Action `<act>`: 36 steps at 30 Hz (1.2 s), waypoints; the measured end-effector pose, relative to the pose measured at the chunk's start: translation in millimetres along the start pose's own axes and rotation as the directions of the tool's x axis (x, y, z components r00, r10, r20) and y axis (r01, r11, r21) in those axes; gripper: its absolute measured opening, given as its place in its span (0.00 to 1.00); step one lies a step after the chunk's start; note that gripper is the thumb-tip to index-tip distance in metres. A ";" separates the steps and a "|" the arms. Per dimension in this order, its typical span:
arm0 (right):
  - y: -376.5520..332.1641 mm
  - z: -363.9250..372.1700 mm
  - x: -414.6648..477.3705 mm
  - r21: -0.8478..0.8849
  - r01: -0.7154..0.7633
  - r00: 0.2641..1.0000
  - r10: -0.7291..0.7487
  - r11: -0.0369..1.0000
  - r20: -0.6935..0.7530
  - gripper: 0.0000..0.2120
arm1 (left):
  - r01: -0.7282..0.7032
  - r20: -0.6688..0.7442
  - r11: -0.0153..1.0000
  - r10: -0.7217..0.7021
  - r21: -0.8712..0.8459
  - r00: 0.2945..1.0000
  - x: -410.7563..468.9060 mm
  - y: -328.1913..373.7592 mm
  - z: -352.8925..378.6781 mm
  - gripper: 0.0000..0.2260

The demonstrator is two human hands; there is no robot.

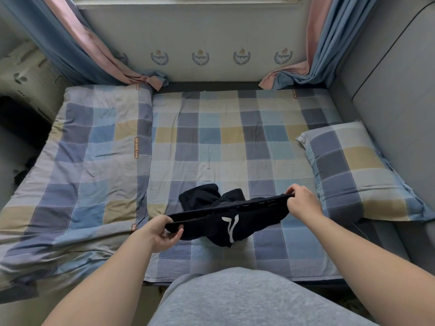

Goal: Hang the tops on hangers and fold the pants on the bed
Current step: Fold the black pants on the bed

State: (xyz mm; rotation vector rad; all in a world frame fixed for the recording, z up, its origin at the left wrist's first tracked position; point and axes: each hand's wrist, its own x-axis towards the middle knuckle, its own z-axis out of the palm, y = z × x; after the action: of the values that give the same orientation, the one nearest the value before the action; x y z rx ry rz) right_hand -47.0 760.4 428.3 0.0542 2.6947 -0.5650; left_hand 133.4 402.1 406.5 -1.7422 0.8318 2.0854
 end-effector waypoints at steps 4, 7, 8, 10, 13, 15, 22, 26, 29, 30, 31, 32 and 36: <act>-17.7 -1.5 -0.5 0.372 -0.206 0.978 0.180 0.905 0.104 0.18 | 0.123 0.116 0.985 -0.108 -0.124 0.987 -2.7 -2.2 -3.6 0.11; -23.6 -3.6 -4.6 0.669 -0.409 0.912 0.288 0.620 0.291 0.19 | 0.205 0.270 0.941 -0.131 -0.268 0.954 -5.0 -2.5 -4.4 0.15; -22.4 -6.5 -4.6 0.702 -0.456 0.890 0.285 0.547 0.355 0.15 | 0.210 0.315 0.927 -0.108 -0.310 0.943 -6.4 -1.9 -4.7 0.15; -18.7 -15.1 -3.9 0.718 -0.570 0.822 0.267 0.399 0.503 0.07 | 0.194 0.376 0.906 -0.042 -0.376 0.926 -8.6 0.8 -5.3 0.16; -13.9 -32.5 -2.1 0.728 -0.639 0.768 0.159 0.249 0.620 0.03 | 0.130 0.440 0.888 0.088 -0.441 0.894 -14.4 8.3 -4.5 0.18; -13.6 -42.3 -0.6 0.759 -0.614 0.784 0.053 0.214 0.619 0.11 | 0.053 0.442 0.882 0.181 -0.467 0.878 -16.8 13.7 0.0 0.15; -31.9 -39.7 -0.6 0.751 -0.153 0.975 -0.024 0.643 0.220 0.13 | -0.584 0.091 0.785 0.579 0.207 0.810 -12.8 22.5 30.2 0.11; -47.0 -54.1 11.0 0.434 0.211 0.977 -0.174 0.876 -0.123 0.02 | -0.621 0.024 0.314 0.880 0.718 0.474 -28.5 43.4 46.0 0.14; -71.6 -85.9 21.2 0.288 0.360 0.917 -0.279 0.887 -0.285 0.07 | -0.692 0.072 0.168 0.950 0.702 0.304 -53.7 77.1 65.5 0.13; -81.8 -98.5 24.2 0.287 0.399 0.900 -0.312 0.871 -0.304 0.08 | -0.774 0.102 0.170 0.951 0.610 0.290 -64.3 90.1 73.3 0.09; -92.5 -112.4 27.0 0.284 0.433 0.884 -0.340 0.856 -0.321 0.09 | -0.827 0.121 0.175 0.952 0.535 0.280 -75.6 103.4 80.9 0.05; -102.9 -127.2 29.8 0.272 0.462 0.866 -0.363 0.844 -0.343 0.09 | -0.853 0.128 0.157 0.960 0.497 0.251 -86.6 117.8 87.4 0.03; -147.8 -196.2 34.8 0.188 0.565 0.781 -0.448 0.803 -0.435 0.05 | -0.887 0.144 0.009 0.986 0.462 0.085 -138.5 172.5 112.6 0.04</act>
State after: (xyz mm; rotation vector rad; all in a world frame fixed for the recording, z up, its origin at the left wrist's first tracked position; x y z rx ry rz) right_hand -167.1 700.6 636.9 -0.5727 2.9516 -1.2600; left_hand -23.3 352.4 592.5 -1.0741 3.0280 1.8360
